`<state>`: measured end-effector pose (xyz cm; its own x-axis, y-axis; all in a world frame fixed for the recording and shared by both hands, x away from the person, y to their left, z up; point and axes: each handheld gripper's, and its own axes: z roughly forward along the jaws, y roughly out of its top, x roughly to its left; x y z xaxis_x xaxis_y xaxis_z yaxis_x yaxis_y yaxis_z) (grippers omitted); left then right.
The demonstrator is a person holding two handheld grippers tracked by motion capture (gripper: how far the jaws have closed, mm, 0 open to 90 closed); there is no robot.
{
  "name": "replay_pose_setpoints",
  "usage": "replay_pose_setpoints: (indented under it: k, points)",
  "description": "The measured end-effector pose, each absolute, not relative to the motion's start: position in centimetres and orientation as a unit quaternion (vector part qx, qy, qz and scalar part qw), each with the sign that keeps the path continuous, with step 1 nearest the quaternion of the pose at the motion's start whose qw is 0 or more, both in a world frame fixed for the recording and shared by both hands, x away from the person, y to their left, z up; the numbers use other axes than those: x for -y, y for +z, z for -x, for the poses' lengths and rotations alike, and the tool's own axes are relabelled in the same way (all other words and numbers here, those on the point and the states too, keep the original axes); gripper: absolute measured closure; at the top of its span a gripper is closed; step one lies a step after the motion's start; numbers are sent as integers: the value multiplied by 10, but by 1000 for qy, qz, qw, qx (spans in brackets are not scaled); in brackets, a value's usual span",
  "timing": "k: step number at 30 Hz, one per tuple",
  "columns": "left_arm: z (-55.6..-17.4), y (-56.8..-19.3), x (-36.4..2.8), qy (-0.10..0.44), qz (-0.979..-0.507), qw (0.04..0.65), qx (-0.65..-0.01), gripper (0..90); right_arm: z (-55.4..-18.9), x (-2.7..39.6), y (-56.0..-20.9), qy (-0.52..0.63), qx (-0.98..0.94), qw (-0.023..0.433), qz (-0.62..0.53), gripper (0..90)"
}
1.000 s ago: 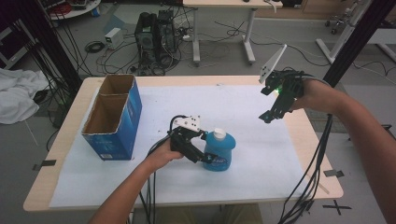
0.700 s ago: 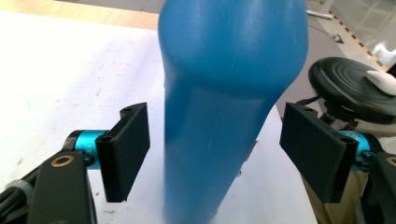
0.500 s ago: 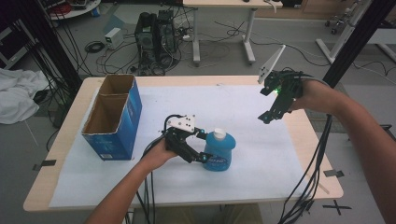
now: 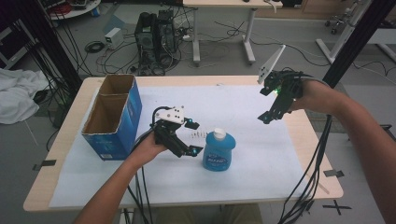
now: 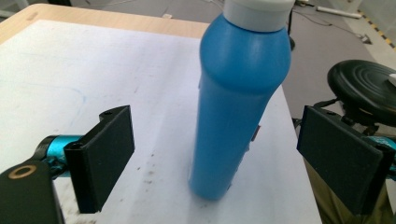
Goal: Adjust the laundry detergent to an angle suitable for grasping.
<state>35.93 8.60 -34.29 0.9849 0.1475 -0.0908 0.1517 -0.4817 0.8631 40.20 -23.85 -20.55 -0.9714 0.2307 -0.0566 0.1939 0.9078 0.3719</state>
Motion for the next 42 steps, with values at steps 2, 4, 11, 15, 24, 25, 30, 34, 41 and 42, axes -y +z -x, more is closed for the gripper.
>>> replay_pose_setpoints:
  k: [2, 4, 11, 15, 24, 25, 30, 34, 41, 42]
  points:
    - [-361, -341, -90, 12, -864, 496, -88, 111, -401, 238, -205, 183, -975, 50, -114, 10]
    - [-363, -337, -94, 23, -869, 486, -90, 112, -401, 238, -205, 183, -975, 49, -117, 11]
    - [-368, -320, -105, 47, -885, 454, -94, 112, -402, 239, -205, 186, -975, 51, -111, 10]
    - [-373, -313, -110, 59, -891, 434, -119, 112, -403, 239, -205, 187, -975, 51, -110, 11]
    - [-396, -287, -115, 63, -910, 372, -173, 112, -405, 237, -206, 189, -975, 48, -110, 11]
    - [-398, -284, -115, 57, -909, 370, -184, 112, -405, 237, -206, 190, -975, 49, -109, 10]
    - [-409, -272, -116, 63, -912, 350, -204, 112, -406, 238, -207, 190, -974, 49, -111, 10]
    - [-420, -262, -119, 66, -941, 289, -164, 112, -407, 237, -208, 189, -975, 49, -110, 11]
    - [-429, -260, -111, 53, -959, 238, -145, 112, -410, 236, -209, 190, -975, 46, -108, 11]
    - [-430, -261, -110, 52, -959, 237, -147, 112, -411, 236, -210, 191, -975, 46, -105, 11]
